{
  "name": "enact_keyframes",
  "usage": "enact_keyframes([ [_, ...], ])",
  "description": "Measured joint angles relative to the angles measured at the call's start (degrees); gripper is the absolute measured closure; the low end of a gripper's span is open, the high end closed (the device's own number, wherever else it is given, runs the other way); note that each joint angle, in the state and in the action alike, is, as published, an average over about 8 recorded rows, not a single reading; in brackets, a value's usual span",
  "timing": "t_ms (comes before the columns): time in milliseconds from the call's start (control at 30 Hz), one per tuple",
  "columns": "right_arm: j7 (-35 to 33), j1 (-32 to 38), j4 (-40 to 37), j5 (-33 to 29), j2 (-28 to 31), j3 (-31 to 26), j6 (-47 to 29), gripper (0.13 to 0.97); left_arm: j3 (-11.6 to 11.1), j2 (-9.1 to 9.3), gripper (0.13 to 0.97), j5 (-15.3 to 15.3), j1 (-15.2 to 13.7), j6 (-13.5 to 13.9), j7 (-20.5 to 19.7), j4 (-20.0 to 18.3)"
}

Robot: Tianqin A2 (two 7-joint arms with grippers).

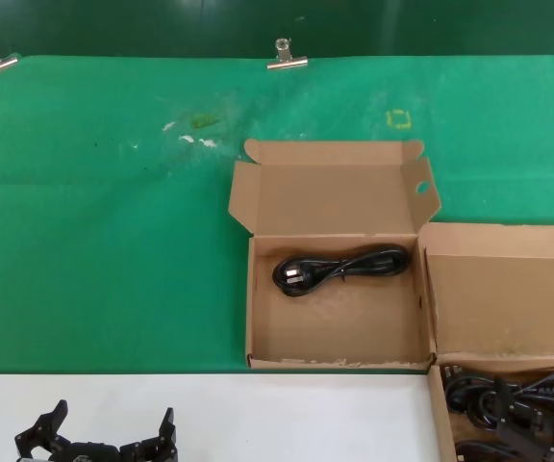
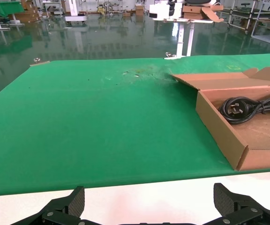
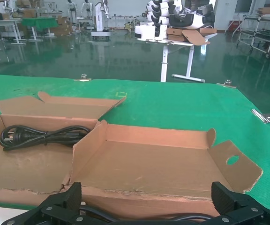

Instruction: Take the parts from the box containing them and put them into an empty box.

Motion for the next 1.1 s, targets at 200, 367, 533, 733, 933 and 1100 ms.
enact_keyframes([
  [200, 0.0, 0.0, 0.0, 0.0, 0.0, 0.0, 0.0, 0.129, 0.0, 0.00, 0.132, 0.0, 0.0, 0.0, 0.0, 0.0],
  [367, 0.0, 0.0, 0.0, 0.0, 0.0, 0.0, 0.0, 0.129, 0.0, 0.00, 0.132, 0.0, 0.0, 0.0, 0.0, 0.0],
  [533, 0.0, 0.0, 0.0, 0.0, 0.0, 0.0, 0.0, 0.129, 0.0, 0.00, 0.132, 0.0, 0.0, 0.0, 0.0, 0.0],
  [733, 0.0, 0.0, 0.0, 0.0, 0.0, 0.0, 0.0, 0.129, 0.0, 0.00, 0.132, 0.0, 0.0, 0.0, 0.0, 0.0],
  [933, 0.0, 0.0, 0.0, 0.0, 0.0, 0.0, 0.0, 0.129, 0.0, 0.00, 0.132, 0.0, 0.0, 0.0, 0.0, 0.0],
  [1100, 0.0, 0.0, 0.0, 0.0, 0.0, 0.0, 0.0, 0.129, 0.0, 0.00, 0.132, 0.0, 0.0, 0.0, 0.0, 0.0],
])
